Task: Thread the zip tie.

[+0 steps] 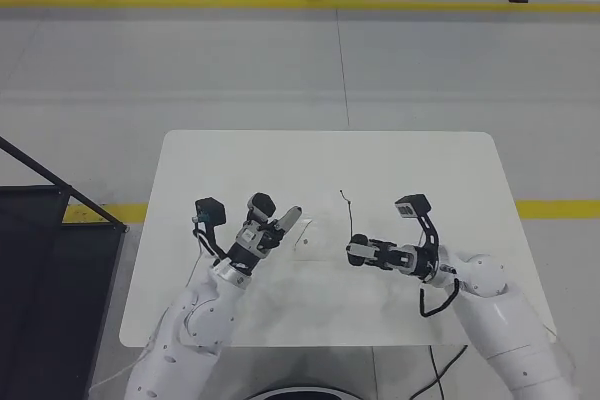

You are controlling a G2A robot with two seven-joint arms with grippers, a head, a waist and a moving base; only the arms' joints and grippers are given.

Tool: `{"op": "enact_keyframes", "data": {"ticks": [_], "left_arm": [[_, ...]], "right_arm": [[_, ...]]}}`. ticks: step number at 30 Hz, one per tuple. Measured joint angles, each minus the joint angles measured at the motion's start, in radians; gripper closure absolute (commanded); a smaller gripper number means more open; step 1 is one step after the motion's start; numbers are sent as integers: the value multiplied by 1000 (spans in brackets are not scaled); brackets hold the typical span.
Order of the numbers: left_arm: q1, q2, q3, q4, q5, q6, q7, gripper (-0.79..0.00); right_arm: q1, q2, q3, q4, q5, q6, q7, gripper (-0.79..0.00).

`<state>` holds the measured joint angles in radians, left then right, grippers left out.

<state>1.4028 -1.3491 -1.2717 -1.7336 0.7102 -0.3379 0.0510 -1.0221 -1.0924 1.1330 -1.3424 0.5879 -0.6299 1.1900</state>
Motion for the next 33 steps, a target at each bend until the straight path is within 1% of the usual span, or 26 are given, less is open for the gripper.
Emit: {"op": "enact_keyframes", "data": {"ticks": [8, 11, 15, 17, 21, 24, 28, 30, 33], "left_arm": [[0, 0, 1, 0, -1, 0, -1, -785], [3, -1, 9, -3, -26, -9, -11, -785], [7, 1, 1, 2, -73, -38, -29, -785], [8, 2, -6, 6, -102, -53, -37, -785], [17, 6, -33, 6, -185, -98, -61, -785], [26, 11, -56, 4, -261, -130, -98, -785], [32, 16, -74, 4, -332, -151, -149, -785], [32, 18, -76, 4, -353, -153, -175, -785], [31, 18, -76, 4, -357, -154, -181, -785]], "right_arm": [[0, 0, 0, 0, 0, 0, 0, 0], [0, 0, 0, 0, 0, 0, 0, 0], [-16, 0, -6, -30, 0, 32, -14, 0], [-18, -1, -14, -34, 56, 54, 31, 0], [12, -5, -27, -5, 216, 161, 162, 0], [37, -12, -43, 22, 290, 223, 223, 0], [65, -24, -64, 53, 337, 278, 278, 0], [80, -30, -73, 68, 335, 298, 298, 0], [100, -35, -81, 88, 308, 319, 319, 0]]}}
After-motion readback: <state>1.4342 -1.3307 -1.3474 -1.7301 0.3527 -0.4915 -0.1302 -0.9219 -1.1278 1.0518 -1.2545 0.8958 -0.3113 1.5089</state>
